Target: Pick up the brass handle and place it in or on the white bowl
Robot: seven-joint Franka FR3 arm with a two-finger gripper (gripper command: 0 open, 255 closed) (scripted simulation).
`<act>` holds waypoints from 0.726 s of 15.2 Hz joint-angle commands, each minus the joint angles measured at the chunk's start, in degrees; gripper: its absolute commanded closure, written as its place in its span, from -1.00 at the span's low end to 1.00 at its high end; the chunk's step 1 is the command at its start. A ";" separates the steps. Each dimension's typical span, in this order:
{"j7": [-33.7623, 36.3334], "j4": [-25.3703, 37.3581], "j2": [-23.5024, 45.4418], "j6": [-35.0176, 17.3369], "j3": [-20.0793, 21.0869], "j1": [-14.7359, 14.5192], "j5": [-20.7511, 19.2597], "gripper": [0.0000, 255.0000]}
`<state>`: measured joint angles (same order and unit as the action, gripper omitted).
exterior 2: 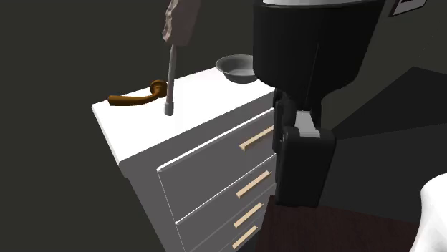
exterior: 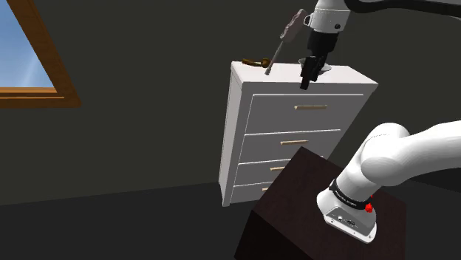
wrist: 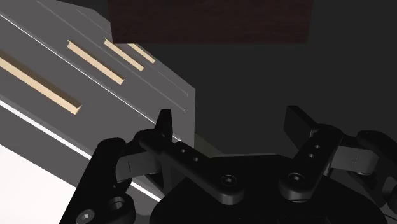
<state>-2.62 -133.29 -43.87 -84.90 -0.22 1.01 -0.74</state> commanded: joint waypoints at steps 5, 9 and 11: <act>-4.62 3.48 7.10 -4.27 -3.56 0.44 -1.56 -1.00; -9.24 8.19 14.73 -7.82 -6.83 0.68 -2.12 -1.00; -11.57 11.01 18.72 -9.26 -8.38 0.72 -2.00 -1.00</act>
<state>-12.55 -124.15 -27.26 -93.73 -7.52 1.57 -2.62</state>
